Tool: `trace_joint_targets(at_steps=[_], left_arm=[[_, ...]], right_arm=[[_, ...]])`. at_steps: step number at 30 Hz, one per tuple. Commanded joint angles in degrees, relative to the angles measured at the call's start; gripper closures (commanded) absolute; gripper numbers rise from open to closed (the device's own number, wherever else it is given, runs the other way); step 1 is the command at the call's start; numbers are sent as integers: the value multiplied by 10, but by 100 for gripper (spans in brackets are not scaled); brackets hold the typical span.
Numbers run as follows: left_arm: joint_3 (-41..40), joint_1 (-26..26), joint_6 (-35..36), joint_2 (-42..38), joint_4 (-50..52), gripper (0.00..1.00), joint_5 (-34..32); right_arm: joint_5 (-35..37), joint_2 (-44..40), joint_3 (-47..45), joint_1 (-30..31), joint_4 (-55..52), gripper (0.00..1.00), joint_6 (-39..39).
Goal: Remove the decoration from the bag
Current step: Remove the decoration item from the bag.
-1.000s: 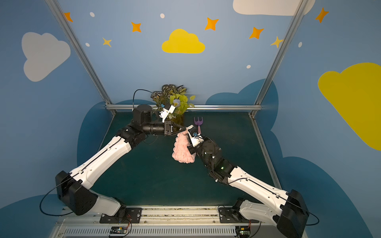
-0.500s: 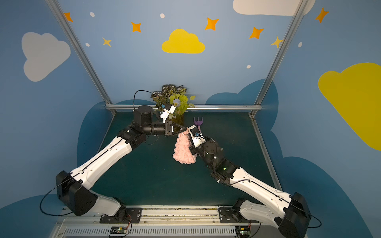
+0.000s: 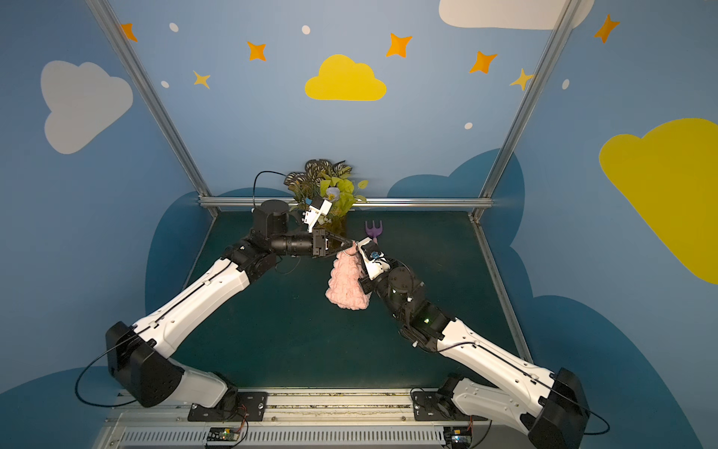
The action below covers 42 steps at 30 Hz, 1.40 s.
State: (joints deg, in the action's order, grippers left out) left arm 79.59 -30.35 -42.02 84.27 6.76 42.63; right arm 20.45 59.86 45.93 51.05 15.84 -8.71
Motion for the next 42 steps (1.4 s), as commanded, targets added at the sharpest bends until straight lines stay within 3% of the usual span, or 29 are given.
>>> trace_joint_targets(at_steps=[1, 14, 18, 21, 27, 35, 42], left_arm=[[6, 5, 9, -7, -18, 98, -2], [-6, -11, 17, 25, -12, 98, -4], [-13, -11, 53, 16, 14, 98, -49], [-25, -10, 85, 1, 43, 97, -94], [-63, -9, 91, 17, 44, 98, -102], [-106, -18, 54, 58, -20, 98, -92], [-81, -22, -37, 124, -96, 98, -73]], right_arm=[[31, 0, 16, -15, 57, 100, 22], [28, 20, 63, -21, 95, 100, 6], [44, 4, 54, -25, 73, 100, 12], [62, -26, 27, -39, 69, 100, 47], [66, -69, -9, -70, 36, 100, 129], [57, -51, -27, -92, 84, 100, 204], [3, -14, -4, -87, 113, 100, 182]])
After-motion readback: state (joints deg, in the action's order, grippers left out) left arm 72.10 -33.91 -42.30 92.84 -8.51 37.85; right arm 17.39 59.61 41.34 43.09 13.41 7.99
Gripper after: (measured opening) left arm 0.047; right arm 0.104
